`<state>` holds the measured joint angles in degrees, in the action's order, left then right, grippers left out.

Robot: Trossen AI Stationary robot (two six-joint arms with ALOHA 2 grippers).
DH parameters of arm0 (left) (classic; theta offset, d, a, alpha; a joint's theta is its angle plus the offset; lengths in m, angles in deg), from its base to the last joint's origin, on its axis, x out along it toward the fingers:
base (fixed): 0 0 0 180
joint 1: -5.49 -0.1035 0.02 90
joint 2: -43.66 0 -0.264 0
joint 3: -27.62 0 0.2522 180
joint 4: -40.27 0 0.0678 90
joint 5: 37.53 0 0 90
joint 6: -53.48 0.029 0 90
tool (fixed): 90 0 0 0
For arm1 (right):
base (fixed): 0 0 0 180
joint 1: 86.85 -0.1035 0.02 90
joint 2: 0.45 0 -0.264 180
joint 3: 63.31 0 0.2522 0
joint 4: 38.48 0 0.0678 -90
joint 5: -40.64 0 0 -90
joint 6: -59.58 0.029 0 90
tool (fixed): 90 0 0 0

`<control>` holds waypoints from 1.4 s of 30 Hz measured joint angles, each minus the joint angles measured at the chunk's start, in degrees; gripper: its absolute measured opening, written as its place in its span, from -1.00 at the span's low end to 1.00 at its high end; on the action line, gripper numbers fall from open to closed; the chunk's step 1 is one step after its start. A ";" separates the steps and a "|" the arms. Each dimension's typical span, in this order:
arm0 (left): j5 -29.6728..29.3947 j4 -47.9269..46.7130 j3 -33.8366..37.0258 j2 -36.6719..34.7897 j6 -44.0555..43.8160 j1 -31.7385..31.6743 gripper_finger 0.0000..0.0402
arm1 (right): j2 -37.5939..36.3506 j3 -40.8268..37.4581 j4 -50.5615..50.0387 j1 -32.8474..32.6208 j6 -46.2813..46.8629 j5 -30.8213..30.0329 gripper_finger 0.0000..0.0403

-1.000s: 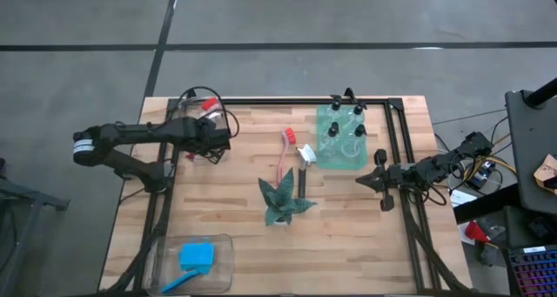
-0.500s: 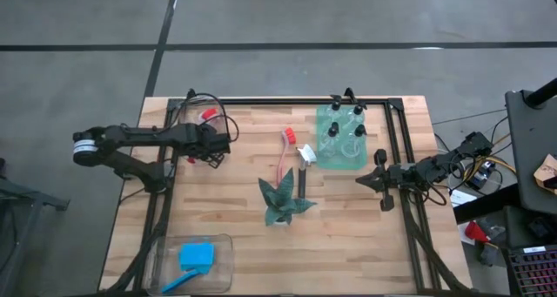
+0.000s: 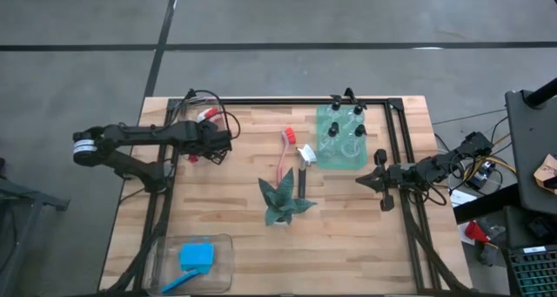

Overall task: Pick & Place Kitchen Sink Supplies
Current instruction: Put the red dish brush into the top transparent bin

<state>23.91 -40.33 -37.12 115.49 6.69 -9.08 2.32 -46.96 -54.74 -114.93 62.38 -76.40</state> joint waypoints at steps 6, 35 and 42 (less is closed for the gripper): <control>-0.84 -1.04 -5.64 -0.02 0.64 -0.05 0.09 | 0.00 0.00 -0.01 0.00 -0.17 0.01 -0.96; 14.61 45.03 -15.69 21.32 7.41 5.21 0.15 | 0.02 0.02 0.00 -0.04 0.24 0.00 -0.96; 14.76 45.37 -20.75 29.73 8.64 6.11 0.15 | 0.02 0.01 0.02 -0.04 0.21 0.01 -0.96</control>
<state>38.66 5.03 -57.87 145.22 15.33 -2.97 2.34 -46.96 -54.72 -114.97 62.59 -76.40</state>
